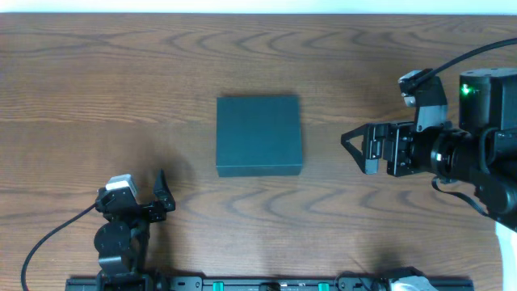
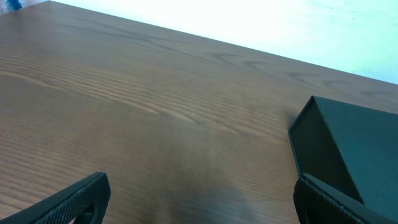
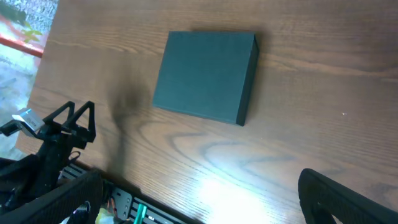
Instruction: Pack container
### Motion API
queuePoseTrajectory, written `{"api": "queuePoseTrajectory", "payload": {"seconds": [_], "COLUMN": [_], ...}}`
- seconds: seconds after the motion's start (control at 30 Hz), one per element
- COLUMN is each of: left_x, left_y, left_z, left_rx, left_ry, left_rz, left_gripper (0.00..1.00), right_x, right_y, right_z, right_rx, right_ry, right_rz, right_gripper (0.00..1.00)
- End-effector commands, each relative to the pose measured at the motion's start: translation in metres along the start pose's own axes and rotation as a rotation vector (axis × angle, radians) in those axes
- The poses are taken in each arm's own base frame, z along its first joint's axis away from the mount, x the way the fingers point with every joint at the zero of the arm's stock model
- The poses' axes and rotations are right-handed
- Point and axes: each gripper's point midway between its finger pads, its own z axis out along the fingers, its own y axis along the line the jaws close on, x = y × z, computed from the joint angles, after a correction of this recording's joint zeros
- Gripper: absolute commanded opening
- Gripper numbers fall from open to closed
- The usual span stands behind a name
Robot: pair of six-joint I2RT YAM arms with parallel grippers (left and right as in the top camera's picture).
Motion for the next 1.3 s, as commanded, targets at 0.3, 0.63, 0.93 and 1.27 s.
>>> {"api": "queuePoseTrajectory", "payload": {"seconds": [0.3, 0.63, 0.93, 1.27], "left_x": [0.009, 0.009, 0.009, 0.009], "left_y": [0.006, 0.006, 0.006, 0.006], "left_z": [0.003, 0.003, 0.003, 0.003], "left_rx": [-0.025, -0.025, -0.025, -0.025], "left_ry": [0.014, 0.014, 0.014, 0.014], "left_rz": [0.018, 0.018, 0.018, 0.018], "left_gripper": [0.95, 0.95, 0.95, 0.95], "right_x": [0.024, 0.076, 0.091, 0.122], "right_y": [0.023, 0.019, -0.026, -0.086], "right_z": [-0.063, -0.114, -0.038, 0.053], "right_rx": [-0.041, -0.002, 0.033, 0.111], "right_ry": [-0.190, -0.414, -0.550, -0.580], "right_rz": [-0.087, -0.169, -0.210, -0.189], "right_gripper": [0.99, 0.99, 0.99, 0.99]}}
